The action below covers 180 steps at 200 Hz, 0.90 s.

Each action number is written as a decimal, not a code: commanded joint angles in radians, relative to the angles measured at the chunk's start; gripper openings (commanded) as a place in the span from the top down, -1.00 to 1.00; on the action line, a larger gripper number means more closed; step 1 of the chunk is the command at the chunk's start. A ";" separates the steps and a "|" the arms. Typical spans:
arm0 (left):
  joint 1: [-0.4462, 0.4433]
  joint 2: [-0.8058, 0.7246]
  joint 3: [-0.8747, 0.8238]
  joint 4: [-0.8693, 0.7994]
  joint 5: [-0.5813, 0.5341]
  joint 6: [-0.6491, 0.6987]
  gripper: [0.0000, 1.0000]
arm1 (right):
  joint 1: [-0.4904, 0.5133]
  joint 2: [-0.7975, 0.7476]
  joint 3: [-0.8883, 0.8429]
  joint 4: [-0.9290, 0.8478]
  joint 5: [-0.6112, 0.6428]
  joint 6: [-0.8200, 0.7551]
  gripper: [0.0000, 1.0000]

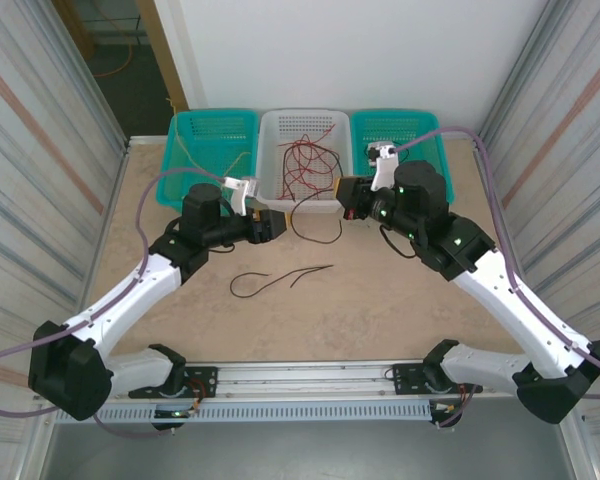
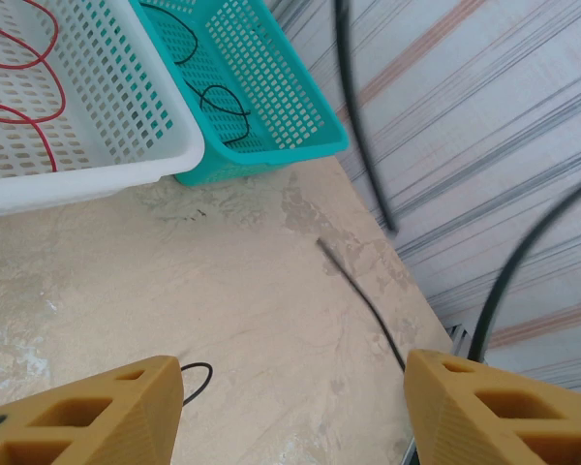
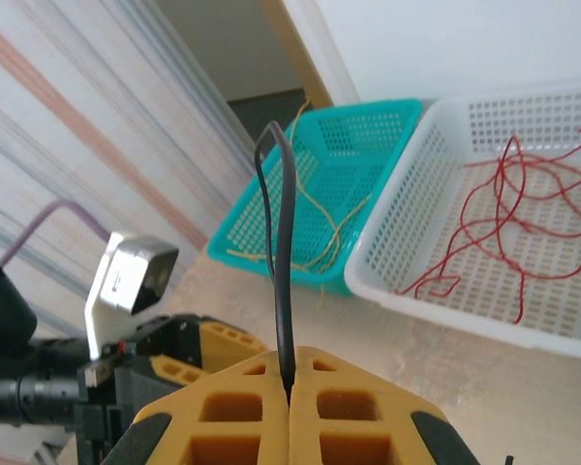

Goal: Untangle the cables

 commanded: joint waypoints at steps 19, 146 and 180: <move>-0.012 -0.011 -0.033 0.080 0.031 -0.032 -0.26 | -0.038 -0.032 0.027 0.054 -0.003 0.012 1.00; -0.038 0.060 -0.034 -0.130 -0.070 0.101 -0.08 | -0.365 0.098 0.184 0.015 -0.074 0.024 1.00; -0.072 0.090 -0.005 -0.233 -0.142 0.172 -0.10 | -0.495 0.215 0.256 -0.010 -0.098 0.037 1.00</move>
